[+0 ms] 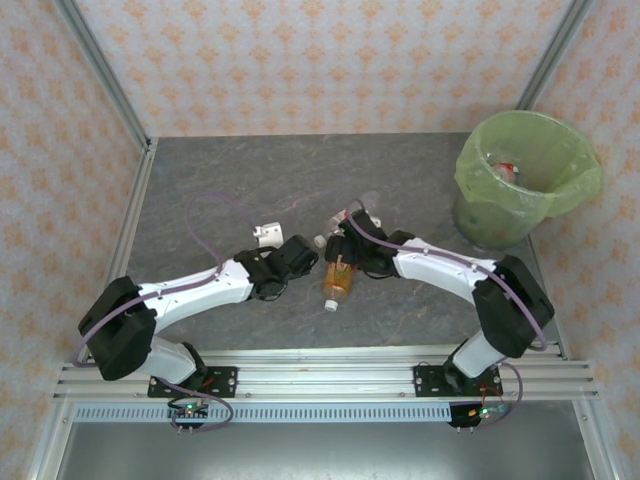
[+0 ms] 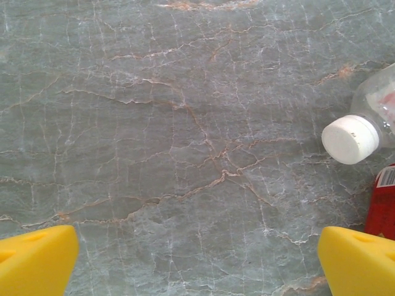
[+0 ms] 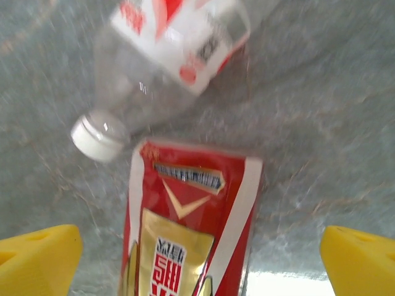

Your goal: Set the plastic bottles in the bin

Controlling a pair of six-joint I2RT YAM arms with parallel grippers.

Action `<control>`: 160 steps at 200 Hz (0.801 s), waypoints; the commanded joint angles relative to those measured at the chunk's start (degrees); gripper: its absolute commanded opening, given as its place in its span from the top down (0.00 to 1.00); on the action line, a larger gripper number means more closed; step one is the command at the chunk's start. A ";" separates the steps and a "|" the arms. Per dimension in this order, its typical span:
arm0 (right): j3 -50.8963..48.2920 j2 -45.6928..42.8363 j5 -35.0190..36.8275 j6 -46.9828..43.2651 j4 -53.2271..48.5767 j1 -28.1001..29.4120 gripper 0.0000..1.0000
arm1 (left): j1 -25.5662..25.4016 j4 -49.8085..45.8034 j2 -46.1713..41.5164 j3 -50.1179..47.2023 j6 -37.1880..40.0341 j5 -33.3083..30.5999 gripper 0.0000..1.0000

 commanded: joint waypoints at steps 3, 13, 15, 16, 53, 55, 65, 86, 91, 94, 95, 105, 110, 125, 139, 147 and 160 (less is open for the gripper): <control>2.61 2.15 0.47 1.15 -2.11 0.18 0.01 | 0.14 -2.54 1.45 0.65 -2.31 -3.50 0.00; 3.42 3.26 -0.66 0.61 -2.57 0.24 0.01 | 0.27 -2.42 1.80 0.86 -2.24 -3.52 0.00; 3.64 3.58 -0.68 0.53 -2.82 0.27 0.01 | 0.27 -2.36 1.89 0.90 -2.20 -3.52 0.00; 3.75 3.66 -0.64 0.54 -2.96 0.27 0.01 | 0.27 -2.34 1.95 0.91 -2.19 -3.52 0.00; 7.39 8.15 2.76 0.47 -7.90 0.54 0.01 | 0.27 -1.70 3.29 1.08 -2.42 -2.66 0.00; 7.49 8.29 3.03 0.47 -7.87 0.65 0.01 | 0.27 -1.70 3.31 1.09 -2.38 -2.66 0.00; 8.19 8.95 4.43 0.38 -8.10 0.88 0.02 | 0.26 -1.66 3.49 1.05 -2.52 -2.46 0.00; 10.06 11.19 6.39 1.31 -9.47 0.89 0.02 | 0.27 -1.67 3.59 1.09 -2.47 -2.39 0.00; 10.27 11.62 6.66 1.68 -9.52 0.89 0.03 | 0.27 -1.61 3.67 1.10 -2.37 -2.38 0.00; 10.36 11.82 6.85 1.93 -9.46 0.89 0.04 | 0.27 -1.62 3.67 1.18 -2.30 -2.44 0.00; 10.41 11.91 6.95 2.03 -9.45 0.89 0.04 | 0.27 -1.62 3.72 1.23 -2.24 -2.41 0.00; 10.31 12.44 7.59 2.63 -8.82 0.92 0.05 | 0.27 -1.61 3.92 1.37 -1.97 -2.30 0.00; 10.28 12.66 7.86 2.86 -8.39 0.92 0.06 | 0.27 -1.62 4.01 1.48 -1.86 -2.27 0.00; 10.37 13.38 8.95 3.06 -7.49 0.89 0.10 | 0.26 -1.51 4.61 1.78 -1.57 -1.98 0.00; 10.22 13.48 9.33 2.45 -5.82 0.89 0.18 | 0.27 -1.66 5.30 2.30 -1.40 -1.63 0.00; 9.90 13.39 9.12 1.85 -4.67 0.89 0.22 | 0.27 -1.78 5.72 2.60 -1.23 -1.50 0.00; 9.67 13.47 8.49 0.74 -3.41 0.89 0.28 | 0.26 -1.88 6.15 2.98 -0.98 -1.38 0.00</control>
